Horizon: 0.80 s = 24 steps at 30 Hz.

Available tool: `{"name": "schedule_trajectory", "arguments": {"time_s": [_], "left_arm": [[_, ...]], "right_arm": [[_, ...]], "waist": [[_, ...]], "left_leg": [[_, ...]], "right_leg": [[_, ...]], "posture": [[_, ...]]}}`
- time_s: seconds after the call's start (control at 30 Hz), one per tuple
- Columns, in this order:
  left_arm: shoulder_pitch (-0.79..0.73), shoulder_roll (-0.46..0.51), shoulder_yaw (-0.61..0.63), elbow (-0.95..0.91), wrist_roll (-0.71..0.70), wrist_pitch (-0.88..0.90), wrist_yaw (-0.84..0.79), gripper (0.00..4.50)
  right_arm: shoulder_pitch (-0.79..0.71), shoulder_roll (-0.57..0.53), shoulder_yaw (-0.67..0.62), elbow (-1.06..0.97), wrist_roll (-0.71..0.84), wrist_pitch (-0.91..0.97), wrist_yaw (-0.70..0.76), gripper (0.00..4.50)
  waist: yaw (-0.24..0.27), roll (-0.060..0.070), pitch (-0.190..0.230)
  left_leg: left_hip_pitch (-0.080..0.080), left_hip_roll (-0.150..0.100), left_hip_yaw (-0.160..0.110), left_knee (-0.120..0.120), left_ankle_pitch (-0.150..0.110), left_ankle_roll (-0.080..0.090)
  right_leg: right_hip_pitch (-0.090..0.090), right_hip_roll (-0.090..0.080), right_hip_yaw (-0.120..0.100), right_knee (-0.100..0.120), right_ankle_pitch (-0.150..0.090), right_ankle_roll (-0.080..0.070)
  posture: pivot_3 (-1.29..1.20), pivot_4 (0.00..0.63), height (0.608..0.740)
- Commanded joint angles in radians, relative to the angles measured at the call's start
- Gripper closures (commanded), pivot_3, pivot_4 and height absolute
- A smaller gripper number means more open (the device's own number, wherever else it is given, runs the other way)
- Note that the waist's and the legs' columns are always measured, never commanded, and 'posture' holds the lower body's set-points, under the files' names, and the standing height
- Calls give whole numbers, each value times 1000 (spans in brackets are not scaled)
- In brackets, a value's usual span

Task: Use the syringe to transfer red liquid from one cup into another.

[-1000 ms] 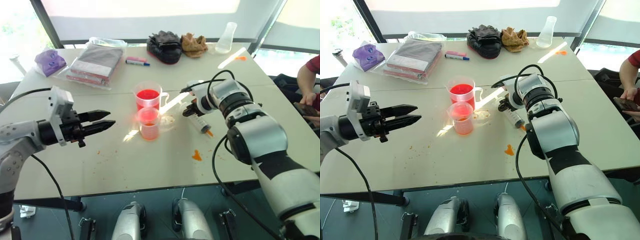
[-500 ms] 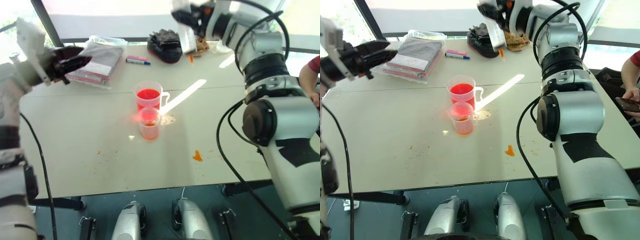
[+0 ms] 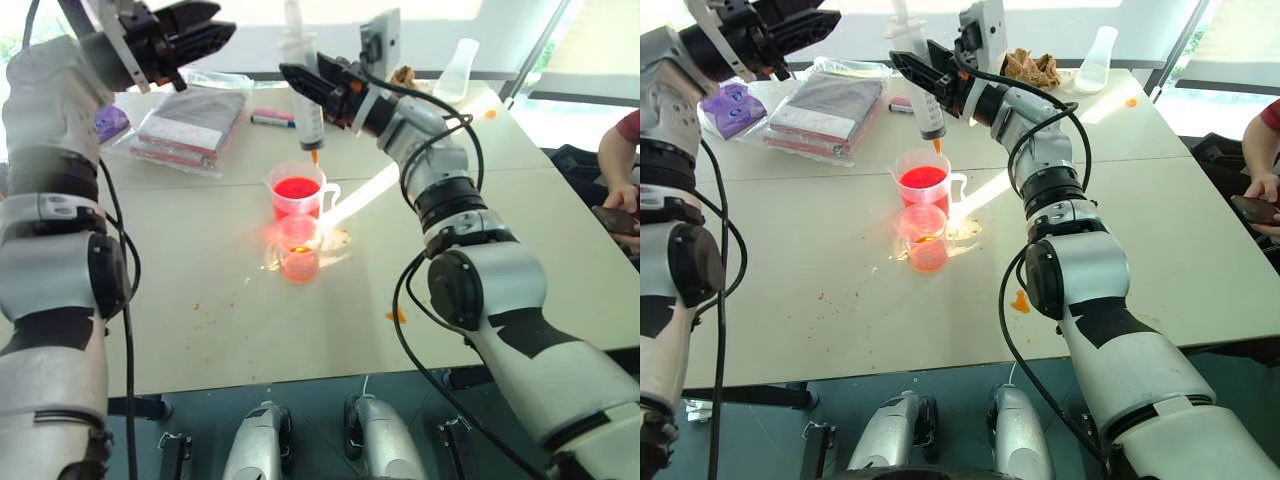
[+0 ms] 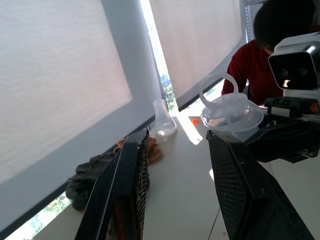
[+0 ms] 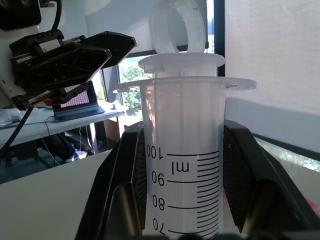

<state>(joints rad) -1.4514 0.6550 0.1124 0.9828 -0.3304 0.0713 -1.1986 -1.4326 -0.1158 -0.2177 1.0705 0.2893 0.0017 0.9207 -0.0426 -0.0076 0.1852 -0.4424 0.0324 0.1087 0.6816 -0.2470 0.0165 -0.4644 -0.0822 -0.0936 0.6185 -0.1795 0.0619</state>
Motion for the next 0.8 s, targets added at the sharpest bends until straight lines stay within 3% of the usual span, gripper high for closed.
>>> {"name": "schedule_trajectory", "arguments": {"time_s": [0.03, 0.8], "left_arm": [[-60, -15, 16, 13, 12, -39, -18, 2579], [-65, -120, -22, 121, 152, -189, 22, 2579]], "right_arm": [[-8, 18, -7, -61, 28, -6, 1, 3060], [84, 86, 47, -178, 38, 63, -22, 3060]], "waist": [[0, 0, 0], [1, 0, 0]], "left_leg": [[0, 0, 0, 0, 0, 0], [0, 0, -1, 1, 0, 0]], "right_leg": [[0, 0, 0, 0, 0, 0], [0, 0, 0, 1, 0, 0]], "posture": [[0, 150, 740], [0, 150, 740]]}}
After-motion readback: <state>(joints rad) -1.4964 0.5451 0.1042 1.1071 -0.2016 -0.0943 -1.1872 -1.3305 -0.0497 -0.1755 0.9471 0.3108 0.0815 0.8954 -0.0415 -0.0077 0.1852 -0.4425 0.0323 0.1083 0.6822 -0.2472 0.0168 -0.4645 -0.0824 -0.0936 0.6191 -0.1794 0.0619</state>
